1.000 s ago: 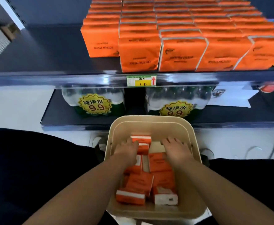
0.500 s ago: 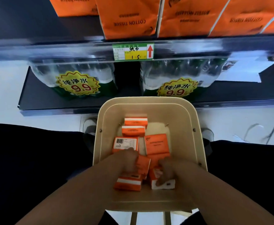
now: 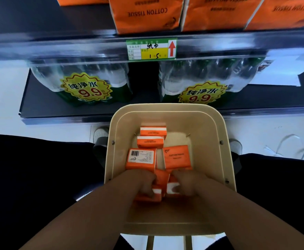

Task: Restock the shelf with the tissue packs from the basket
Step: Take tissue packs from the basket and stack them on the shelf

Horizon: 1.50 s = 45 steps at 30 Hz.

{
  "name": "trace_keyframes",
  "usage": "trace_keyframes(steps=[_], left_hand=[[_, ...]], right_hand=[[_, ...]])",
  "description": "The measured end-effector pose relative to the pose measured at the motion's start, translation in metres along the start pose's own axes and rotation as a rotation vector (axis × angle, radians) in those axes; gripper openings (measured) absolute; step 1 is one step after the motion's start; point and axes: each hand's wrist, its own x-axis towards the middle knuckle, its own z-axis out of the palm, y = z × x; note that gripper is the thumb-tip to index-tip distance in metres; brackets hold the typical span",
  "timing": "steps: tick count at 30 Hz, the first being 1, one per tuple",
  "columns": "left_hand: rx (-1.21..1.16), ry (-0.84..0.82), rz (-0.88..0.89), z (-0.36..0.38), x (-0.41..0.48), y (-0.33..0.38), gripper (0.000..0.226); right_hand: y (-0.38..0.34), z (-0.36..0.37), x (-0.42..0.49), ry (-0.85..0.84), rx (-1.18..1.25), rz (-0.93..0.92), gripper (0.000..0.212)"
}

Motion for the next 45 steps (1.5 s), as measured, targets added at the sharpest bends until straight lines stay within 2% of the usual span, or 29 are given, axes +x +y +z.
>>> trace_keyframes(steps=[3, 6, 9, 12, 16, 19, 23, 28, 30, 34, 37, 42, 45], left_hand=[[-0.074, 0.187, 0.012, -0.006, -0.001, -0.005, 0.039], [-0.064, 0.347, -0.011, -0.01, -0.001, -0.008, 0.04], [0.0, 0.3, 0.021, -0.004, -0.002, -0.006, 0.049], [0.099, 0.237, -0.007, 0.003, 0.0, -0.002, 0.064], [0.135, 0.223, -0.034, 0.006, 0.007, 0.003, 0.06], [0.159, 0.21, -0.041, 0.003, 0.007, 0.0, 0.061], [0.117, 0.238, -0.027, -0.001, 0.006, -0.008, 0.068], [0.06, 0.233, -0.038, -0.017, -0.002, -0.012, 0.065], [0.033, 0.282, -0.027, -0.027, -0.008, -0.012, 0.06], [-0.045, 0.418, 0.066, -0.052, -0.032, -0.008, 0.047], [0.0, 0.449, 0.055, -0.076, -0.053, -0.009, 0.058], [0.05, 0.476, 0.089, -0.124, -0.123, -0.01, 0.061], [0.048, 0.521, 0.115, -0.147, -0.168, -0.009, 0.057]], right_hand=[[-0.001, -0.005, 0.003, 0.129, 0.069, -0.002, 0.045], [0.003, -0.004, 0.004, 0.231, 0.045, -0.016, 0.038], [0.005, -0.001, 0.004, 0.176, 0.068, -0.015, 0.032], [0.003, 0.0, 0.002, 0.116, 0.071, -0.008, 0.046], [0.002, -0.004, 0.002, 0.087, 0.0, 0.003, 0.067], [0.002, -0.003, 0.003, 0.046, -0.102, 0.033, 0.067], [0.004, -0.01, 0.002, -0.019, -0.065, 0.051, 0.07], [0.013, -0.036, -0.009, 0.133, 0.114, 0.046, 0.084], [0.019, -0.046, -0.015, 0.179, 0.181, 0.064, 0.079], [0.02, -0.07, -0.037, 0.229, 0.267, 0.061, 0.055], [0.016, -0.091, -0.056, 0.274, 0.29, 0.035, 0.043], [0.001, -0.129, -0.093, 0.291, 0.264, -0.035, 0.036], [-0.011, -0.15, -0.115, 0.315, 0.18, -0.083, 0.041]])
